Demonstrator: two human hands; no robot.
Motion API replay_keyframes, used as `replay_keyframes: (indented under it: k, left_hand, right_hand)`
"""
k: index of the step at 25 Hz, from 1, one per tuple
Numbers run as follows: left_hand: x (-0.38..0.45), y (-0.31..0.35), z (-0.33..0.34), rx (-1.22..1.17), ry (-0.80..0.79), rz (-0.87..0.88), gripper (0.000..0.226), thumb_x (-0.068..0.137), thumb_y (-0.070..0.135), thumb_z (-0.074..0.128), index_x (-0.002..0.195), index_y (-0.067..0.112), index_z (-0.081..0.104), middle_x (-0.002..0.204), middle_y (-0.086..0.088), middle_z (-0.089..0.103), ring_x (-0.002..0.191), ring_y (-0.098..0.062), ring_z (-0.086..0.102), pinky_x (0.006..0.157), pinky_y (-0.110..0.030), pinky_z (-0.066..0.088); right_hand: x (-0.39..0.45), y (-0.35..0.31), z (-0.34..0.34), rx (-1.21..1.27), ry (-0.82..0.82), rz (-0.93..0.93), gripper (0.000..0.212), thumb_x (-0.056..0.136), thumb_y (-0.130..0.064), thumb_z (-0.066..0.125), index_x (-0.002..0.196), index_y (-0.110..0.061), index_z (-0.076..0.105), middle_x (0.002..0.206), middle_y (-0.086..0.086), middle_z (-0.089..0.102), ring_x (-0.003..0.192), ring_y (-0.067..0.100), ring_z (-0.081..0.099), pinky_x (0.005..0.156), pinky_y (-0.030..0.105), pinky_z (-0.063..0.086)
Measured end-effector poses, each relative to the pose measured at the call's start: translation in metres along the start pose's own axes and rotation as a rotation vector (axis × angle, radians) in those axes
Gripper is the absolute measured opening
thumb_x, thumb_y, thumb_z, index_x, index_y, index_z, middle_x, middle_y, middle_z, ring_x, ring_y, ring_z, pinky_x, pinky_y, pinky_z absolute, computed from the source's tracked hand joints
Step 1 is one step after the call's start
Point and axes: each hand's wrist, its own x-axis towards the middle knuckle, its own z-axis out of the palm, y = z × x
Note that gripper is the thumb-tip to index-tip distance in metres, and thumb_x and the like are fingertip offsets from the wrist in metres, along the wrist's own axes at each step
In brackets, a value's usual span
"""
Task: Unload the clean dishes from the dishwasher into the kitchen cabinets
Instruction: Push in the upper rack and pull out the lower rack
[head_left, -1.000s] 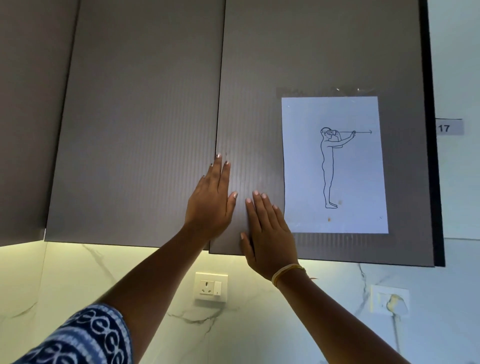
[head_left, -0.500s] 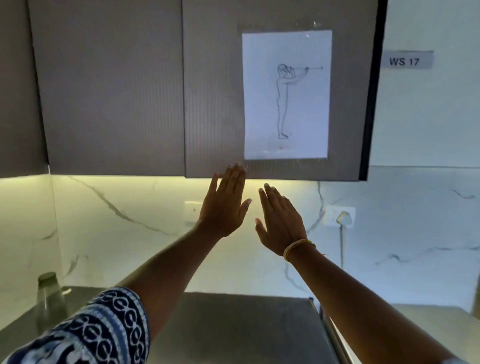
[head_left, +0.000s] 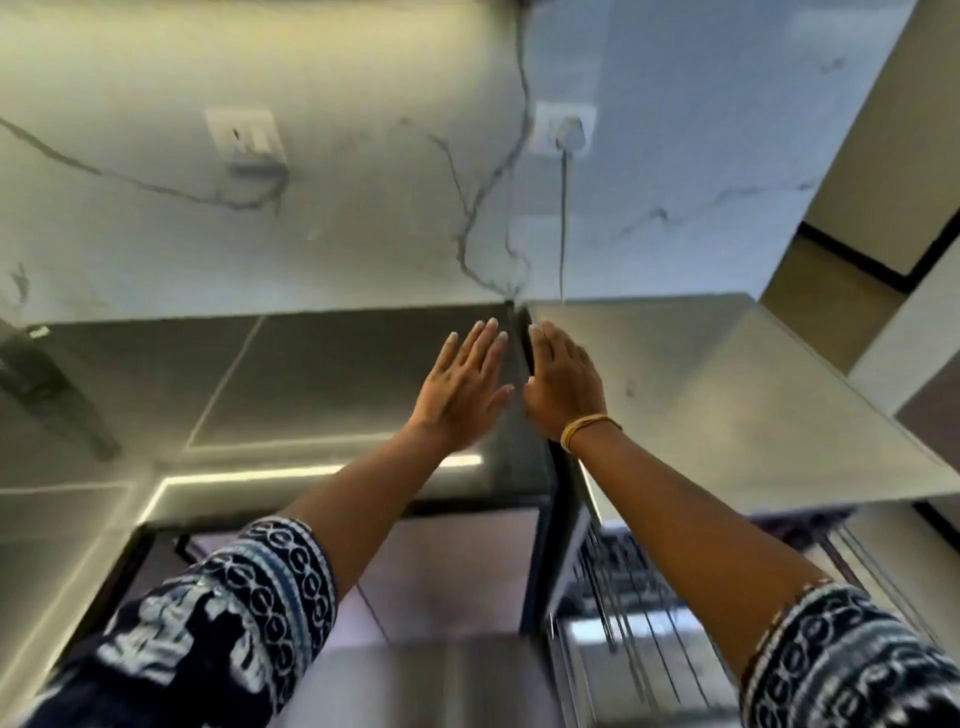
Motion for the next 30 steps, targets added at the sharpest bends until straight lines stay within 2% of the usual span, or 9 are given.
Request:
replay_keyframes:
  k: [8,10,13,17,20,22,25,28,30]
  left_hand:
    - [-0.108,0.149,0.091,-0.366,-0.298,0.117,0.054,0.095,0.029,0.044,0.142,0.005,0.036,0.15,-0.015,0.037,0.141,-0.028,0.031,0.118,-0.041,0.024]
    - [-0.13,0.179,0.11,-0.442,-0.334,0.147,0.049,0.091,0.024,0.049,0.135,0.004,0.044,0.138,-0.016,0.05,0.128,-0.031,0.047,0.11,-0.04,0.036]
    - [-0.154,0.223,0.142,-0.572,-0.381,0.088,0.037,0.087,0.016,0.051,0.121,0.001,0.056,0.111,-0.016,0.063,0.099,-0.035,0.062,0.083,-0.041,0.05]
    - [-0.17,0.266,0.18,-0.744,-0.719,-0.338,0.033,0.086,0.014,0.049,0.117,0.011,0.058,0.112,-0.013,0.065,0.097,-0.03,0.063,0.078,-0.033,0.051]
    - [-0.17,0.314,0.21,-0.993,-1.139,-1.087,0.04,0.089,0.021,0.053,0.127,0.008,0.046,0.129,-0.016,0.053,0.109,-0.032,0.058,0.086,-0.037,0.049]
    - [-0.174,0.335,0.227,-1.173,-1.206,-1.471,0.041,0.094,0.026,0.054,0.128,0.009,0.04,0.136,-0.017,0.043,0.119,-0.037,0.053,0.098,-0.047,0.046]
    - [-0.194,0.353,0.26,-1.28,-1.18,-1.578,0.045,0.097,0.031,0.049,0.134,0.008,0.039,0.138,-0.019,0.045,0.119,-0.037,0.053,0.094,-0.049,0.044]
    - [-0.205,0.363,0.281,-1.346,-1.079,-1.61,0.041,0.101,0.028,0.039,0.137,0.007,0.038,0.096,-0.015,0.058,0.087,-0.031,0.061,0.083,-0.05,0.047]
    - [-0.203,0.363,0.29,-1.312,-0.983,-1.628,0.035,0.102,0.018,0.032,0.135,0.007,0.036,0.081,-0.012,0.058,0.073,-0.026,0.058,0.079,-0.051,0.048]
  right_hand:
    - [-0.215,0.078,0.033,0.038,-0.209,0.454,0.049,0.077,-0.008,0.063,0.124,-0.004,0.05,0.127,0.014,0.054,0.115,0.031,0.052,0.094,0.04,0.049]
    - [-0.261,0.091,0.04,0.012,-0.199,0.585,0.041,0.077,-0.008,0.061,0.117,-0.005,0.054,0.118,0.013,0.056,0.108,0.03,0.054,0.088,0.041,0.05]
    - [-0.318,0.107,0.053,0.034,-0.163,0.854,0.04,0.072,-0.005,0.056,0.112,-0.005,0.056,0.112,0.015,0.056,0.103,0.033,0.053,0.082,0.044,0.049]
    - [-0.361,0.137,0.066,0.168,-0.187,1.184,0.048,0.075,-0.007,0.056,0.122,-0.001,0.048,0.123,0.019,0.049,0.113,0.037,0.049,0.094,0.05,0.047]
    - [-0.393,0.184,0.082,0.355,-0.057,1.525,0.058,0.078,-0.009,0.055,0.132,-0.003,0.035,0.129,0.02,0.04,0.108,0.042,0.052,0.089,0.052,0.05]
    - [-0.409,0.214,0.096,0.46,0.013,1.744,0.066,0.082,-0.01,0.056,0.141,-0.005,0.026,0.132,0.022,0.036,0.107,0.043,0.054,0.091,0.05,0.05]
    - [-0.427,0.241,0.116,0.708,0.003,1.882,0.059,0.089,-0.004,0.049,0.143,-0.005,0.024,0.138,0.024,0.041,0.113,0.04,0.054,0.096,0.047,0.049]
    - [-0.447,0.263,0.137,0.837,-0.081,1.873,0.056,0.091,-0.005,0.043,0.144,-0.007,0.025,0.141,0.022,0.044,0.12,0.039,0.053,0.098,0.046,0.049]
    - [-0.448,0.27,0.143,0.903,-0.097,1.892,0.058,0.092,-0.005,0.044,0.146,-0.01,0.023,0.142,0.02,0.043,0.121,0.038,0.053,0.099,0.045,0.049]
